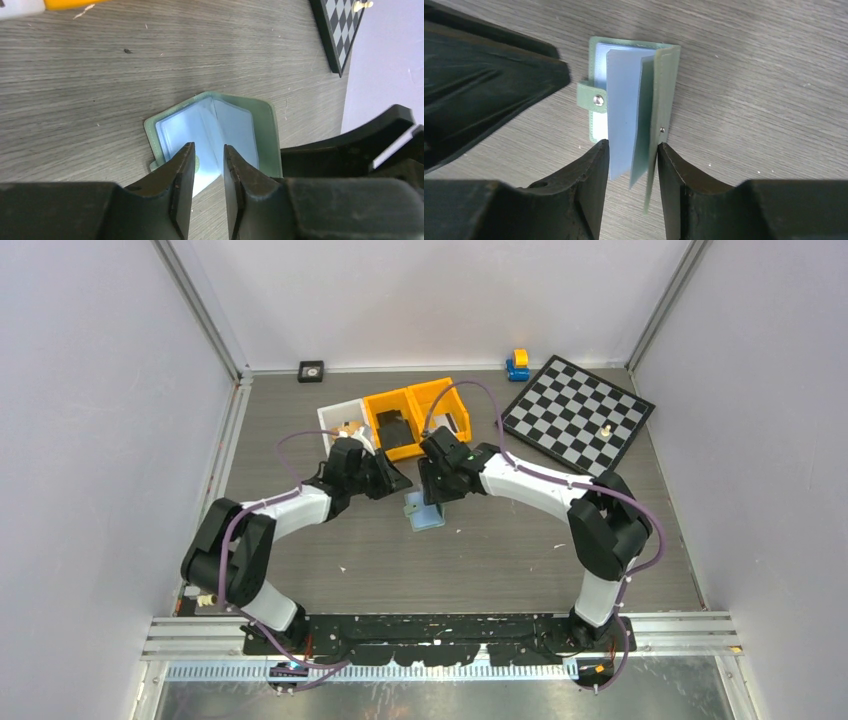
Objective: Take the credit cards out of the card holder
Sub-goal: Close the card holder at the center of the board.
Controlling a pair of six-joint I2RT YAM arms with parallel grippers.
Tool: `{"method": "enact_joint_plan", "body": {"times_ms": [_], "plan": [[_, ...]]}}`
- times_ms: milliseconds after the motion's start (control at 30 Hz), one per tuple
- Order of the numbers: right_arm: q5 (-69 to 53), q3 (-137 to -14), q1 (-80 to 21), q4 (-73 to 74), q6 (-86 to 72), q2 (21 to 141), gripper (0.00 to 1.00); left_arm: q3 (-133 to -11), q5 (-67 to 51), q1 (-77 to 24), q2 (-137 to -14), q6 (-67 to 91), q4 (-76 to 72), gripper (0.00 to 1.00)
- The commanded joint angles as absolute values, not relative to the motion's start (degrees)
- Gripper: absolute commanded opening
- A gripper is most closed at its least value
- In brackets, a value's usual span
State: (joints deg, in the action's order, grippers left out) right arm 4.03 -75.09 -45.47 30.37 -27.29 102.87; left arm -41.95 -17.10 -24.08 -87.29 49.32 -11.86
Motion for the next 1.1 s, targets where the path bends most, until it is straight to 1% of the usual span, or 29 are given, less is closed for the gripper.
{"method": "enact_joint_plan", "body": {"times_ms": [0,67,167,333,467,700,800,900,967,1067], "plan": [[-0.3,-75.4,-45.3,26.5,-27.8,100.1,0.44,-45.3,-21.1,-23.8,-90.2,49.2,-10.9,0.25],[-4.9,-74.9,-45.4,24.5,-28.3,100.3,0.44,-45.7,-21.4,-23.8,-91.2,49.6,-10.5,0.21],[-9.7,-74.0,-45.3,22.5,-28.9,100.6,0.45,-45.6,-20.5,-23.8,-91.9,50.3,-10.4,0.2],[-9.4,-75.3,-45.4,23.4,-29.0,103.3,0.46,-45.6,-18.8,-23.6,-90.5,49.7,-9.0,0.21],[-8.6,-76.7,-45.3,24.2,-29.2,106.9,0.51,-44.0,-16.1,-23.5,-87.0,49.1,-9.2,0.21],[-8.2,-80.5,-45.3,27.4,-29.6,114.1,0.53,-43.3,-15.3,-23.5,-86.0,49.2,-9.8,0.21],[-9.2,-79.7,-45.3,26.0,-29.8,112.5,0.52,-43.8,-16.9,-23.5,-87.4,49.5,-10.1,0.21],[-10.9,-76.2,-45.4,21.5,-30.4,107.9,0.51,-44.4,-18.4,-23.5,-89.2,49.9,-10.7,0.19],[-9.6,-74.2,-45.3,19.8,-30.4,104.8,0.5,-44.6,-19.3,-23.5,-90.2,50.2,-11.4,0.19],[-5.6,-72.0,-45.3,18.7,-30.2,101.2,0.42,-45.5,-21.4,-23.5,-92.3,50.1,-11.9,0.18]]}}
